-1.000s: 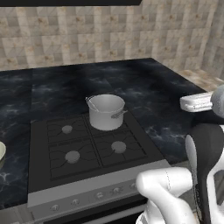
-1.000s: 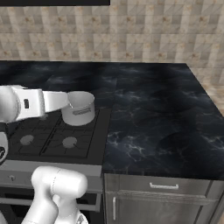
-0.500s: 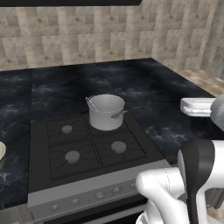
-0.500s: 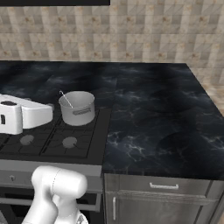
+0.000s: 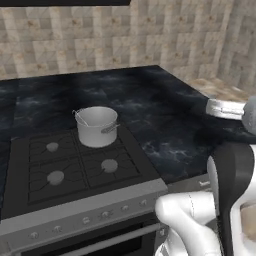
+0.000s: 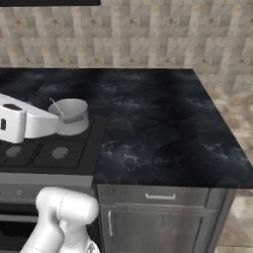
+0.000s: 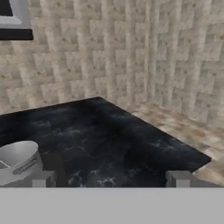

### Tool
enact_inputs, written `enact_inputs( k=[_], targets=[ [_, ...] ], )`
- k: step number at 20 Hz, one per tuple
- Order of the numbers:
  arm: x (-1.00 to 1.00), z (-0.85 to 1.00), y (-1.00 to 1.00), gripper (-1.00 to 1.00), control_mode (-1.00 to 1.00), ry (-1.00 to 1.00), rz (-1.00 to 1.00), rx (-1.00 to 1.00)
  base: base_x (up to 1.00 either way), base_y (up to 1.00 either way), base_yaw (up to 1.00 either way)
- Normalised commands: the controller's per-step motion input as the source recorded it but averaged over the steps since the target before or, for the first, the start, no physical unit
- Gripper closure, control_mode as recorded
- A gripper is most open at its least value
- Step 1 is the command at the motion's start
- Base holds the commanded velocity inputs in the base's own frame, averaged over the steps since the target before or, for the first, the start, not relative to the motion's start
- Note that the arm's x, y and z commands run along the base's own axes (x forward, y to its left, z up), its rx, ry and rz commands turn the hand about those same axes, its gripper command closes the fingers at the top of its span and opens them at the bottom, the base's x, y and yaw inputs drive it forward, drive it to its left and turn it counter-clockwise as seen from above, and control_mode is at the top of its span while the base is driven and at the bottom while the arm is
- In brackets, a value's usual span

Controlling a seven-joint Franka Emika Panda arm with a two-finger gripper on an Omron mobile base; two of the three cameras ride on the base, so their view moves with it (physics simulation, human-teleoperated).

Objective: Open the cabinet and move the ladle to the pot. Then close the cabinet.

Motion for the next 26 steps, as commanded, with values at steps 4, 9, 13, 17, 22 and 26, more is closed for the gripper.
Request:
enact_inputs(
  k=[4,9,13,17,22,26],
  targets=[
    [0.0,0.0,0.0,-1.0,1.0,0.0,0.0,0.0,-0.01,-0.23,-0.93],
    [0.0,0.0,0.0,-1.0,1.0,0.0,0.0,0.0,0.0,0.0,-1.0],
    [0.0,0.0,0.0,-1.0,1.0,0.0,0.0,0.0,0.0,0.0,-1.0],
    [0.0,0.0,0.0,-1.0,1.0,0.0,0.0,0.0,0.0,0.0,-1.0],
    [0.0,0.0,0.0,-1.0,1.0,0.0,0.0,0.0,0.0,0.0,-1.0],
    [0.0,0.0,0.0,-1.0,1.0,0.0,0.0,0.0,0.0,0.0,-1.0]
  ],
)
